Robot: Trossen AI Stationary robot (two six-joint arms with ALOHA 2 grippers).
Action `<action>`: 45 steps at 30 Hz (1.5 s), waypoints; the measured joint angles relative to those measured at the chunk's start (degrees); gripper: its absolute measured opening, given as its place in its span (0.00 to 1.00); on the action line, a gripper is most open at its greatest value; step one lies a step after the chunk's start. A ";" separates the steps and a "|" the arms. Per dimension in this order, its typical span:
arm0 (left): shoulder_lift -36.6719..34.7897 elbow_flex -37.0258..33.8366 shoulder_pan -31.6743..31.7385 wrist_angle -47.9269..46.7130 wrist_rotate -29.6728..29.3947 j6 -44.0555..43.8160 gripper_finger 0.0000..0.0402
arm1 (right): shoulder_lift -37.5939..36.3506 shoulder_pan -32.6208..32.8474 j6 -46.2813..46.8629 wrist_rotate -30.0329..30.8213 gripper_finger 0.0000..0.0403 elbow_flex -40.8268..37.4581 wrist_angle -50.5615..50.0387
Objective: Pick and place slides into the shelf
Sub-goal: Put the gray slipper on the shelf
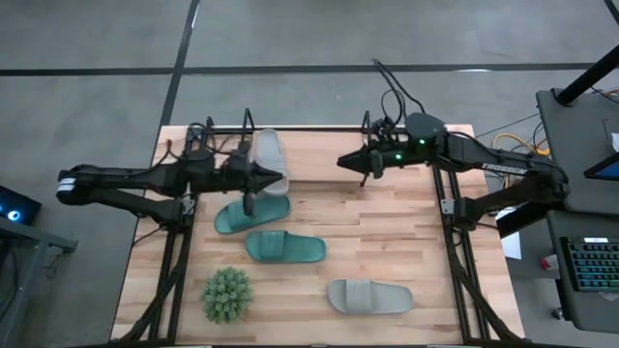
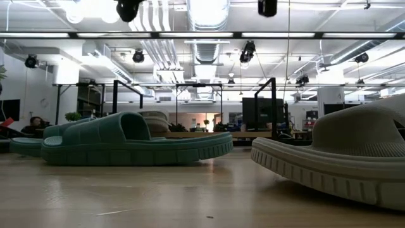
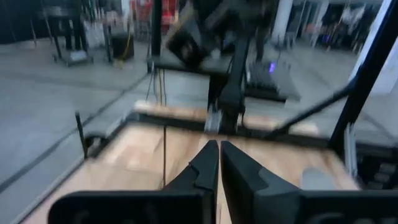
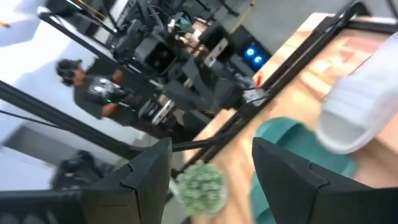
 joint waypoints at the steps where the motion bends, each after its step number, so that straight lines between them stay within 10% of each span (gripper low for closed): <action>1: -0.72 -0.02 0.01 0.47 0.00 0.01 0.00 | -0.47 0.77 1.32 0.38 0.53 0.00 0.02; 24: -6.65 -0.32 0.02 2.51 -0.04 2.72 0.00 | -6.69 31.56 27.54 22.50 0.53 0.02 -18.83; 45: -9.57 -1.09 0.02 2.59 -0.04 2.89 0.00 | -2.56 59.05 70.87 41.19 0.53 -11.02 -29.25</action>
